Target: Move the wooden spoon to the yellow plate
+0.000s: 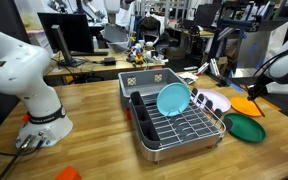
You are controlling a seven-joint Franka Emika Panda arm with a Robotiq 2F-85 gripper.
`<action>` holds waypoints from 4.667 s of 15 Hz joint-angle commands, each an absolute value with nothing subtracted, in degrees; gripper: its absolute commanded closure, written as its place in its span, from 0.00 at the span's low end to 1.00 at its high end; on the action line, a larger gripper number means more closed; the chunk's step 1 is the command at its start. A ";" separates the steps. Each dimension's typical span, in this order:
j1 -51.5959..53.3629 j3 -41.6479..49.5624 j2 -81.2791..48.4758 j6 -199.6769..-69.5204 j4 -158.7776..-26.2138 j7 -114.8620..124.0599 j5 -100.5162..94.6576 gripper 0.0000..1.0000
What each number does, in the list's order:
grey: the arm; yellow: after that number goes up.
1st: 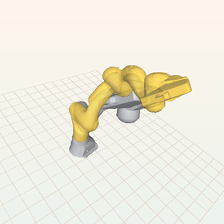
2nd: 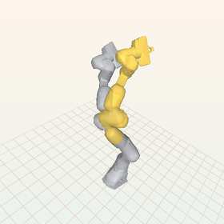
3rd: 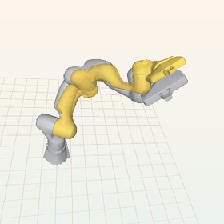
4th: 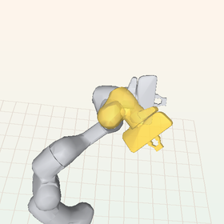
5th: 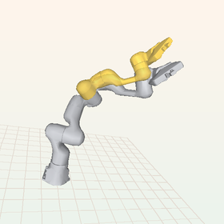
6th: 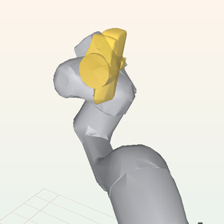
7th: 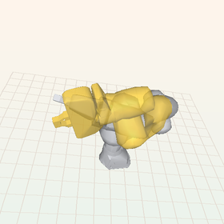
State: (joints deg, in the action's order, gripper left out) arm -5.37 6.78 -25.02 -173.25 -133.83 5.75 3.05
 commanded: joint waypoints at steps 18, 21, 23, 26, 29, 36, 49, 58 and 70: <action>-4.66 11.42 -27.76 -171.39 -130.02 10.23 4.67 0.97; -5.51 12.38 -29.55 -170.41 -127.26 11.44 5.31 0.97; -5.42 12.73 -31.05 -169.55 -125.13 12.40 5.43 0.97; -5.56 12.27 -32.99 -167.74 -122.64 13.61 5.68 0.97; -5.50 12.13 -34.42 -166.98 -121.75 14.71 6.05 0.97; -5.37 11.82 -35.45 -168.27 -122.36 14.93 7.64 0.89; -6.26 12.89 -36.31 -167.34 -120.70 16.80 9.10 0.97; -9.47 10.81 -41.09 -164.08 -115.28 17.50 12.54 0.97; -8.70 12.46 -51.35 -158.78 -102.67 21.03 12.45 0.97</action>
State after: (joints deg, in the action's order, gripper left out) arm -8.00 12.70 -49.53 -161.34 -105.66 20.78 11.84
